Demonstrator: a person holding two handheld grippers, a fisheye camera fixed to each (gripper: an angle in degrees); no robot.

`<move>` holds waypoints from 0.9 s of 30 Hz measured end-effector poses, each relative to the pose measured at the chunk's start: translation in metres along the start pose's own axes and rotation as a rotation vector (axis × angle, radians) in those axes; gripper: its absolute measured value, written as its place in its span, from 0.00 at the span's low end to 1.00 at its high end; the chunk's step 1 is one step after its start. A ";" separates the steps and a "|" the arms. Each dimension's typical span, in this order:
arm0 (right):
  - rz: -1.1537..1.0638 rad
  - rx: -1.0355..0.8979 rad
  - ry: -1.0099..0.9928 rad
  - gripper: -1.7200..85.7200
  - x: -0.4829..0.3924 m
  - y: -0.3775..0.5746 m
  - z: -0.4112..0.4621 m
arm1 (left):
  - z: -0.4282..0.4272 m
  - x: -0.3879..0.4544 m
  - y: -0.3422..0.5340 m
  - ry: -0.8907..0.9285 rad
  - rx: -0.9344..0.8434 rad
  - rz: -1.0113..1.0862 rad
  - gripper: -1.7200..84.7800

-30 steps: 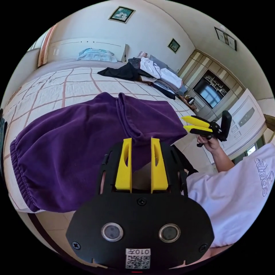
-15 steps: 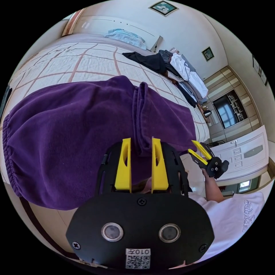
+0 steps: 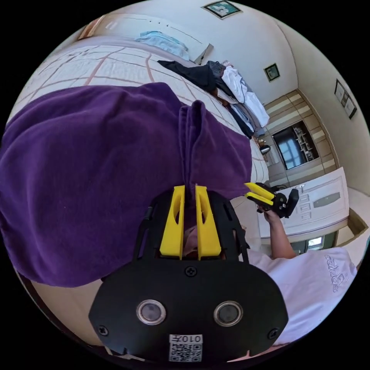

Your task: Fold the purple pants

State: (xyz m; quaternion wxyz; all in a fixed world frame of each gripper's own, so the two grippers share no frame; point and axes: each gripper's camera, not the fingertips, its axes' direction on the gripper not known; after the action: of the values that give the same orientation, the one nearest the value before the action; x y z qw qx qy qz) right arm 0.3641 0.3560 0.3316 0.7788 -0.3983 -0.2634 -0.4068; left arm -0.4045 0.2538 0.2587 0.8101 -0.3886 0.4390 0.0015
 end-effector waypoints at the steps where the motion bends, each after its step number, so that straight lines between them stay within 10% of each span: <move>1: 0.010 0.009 -0.024 0.11 0.004 0.002 -0.004 | -0.005 0.002 0.005 0.002 0.007 0.031 0.09; 11: 0.059 0.359 -0.138 0.14 0.027 -0.051 -0.077 | -0.153 -0.022 0.126 -0.310 0.465 -0.067 0.14; 20: 0.039 -0.049 -0.310 0.15 0.020 -0.143 0.042 | -0.194 -0.136 0.242 -0.215 0.737 -0.505 0.19; 27: 0.042 -0.020 -0.243 0.15 0.029 -0.138 0.017 | -0.183 -0.165 0.241 -0.086 0.781 -0.536 0.21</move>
State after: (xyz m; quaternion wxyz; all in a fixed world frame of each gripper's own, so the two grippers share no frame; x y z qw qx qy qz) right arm 0.2618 0.3094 0.4183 0.7454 -0.4580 -0.3434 -0.3417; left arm -0.7185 0.3629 0.1673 0.8848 -0.1543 0.2573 -0.3567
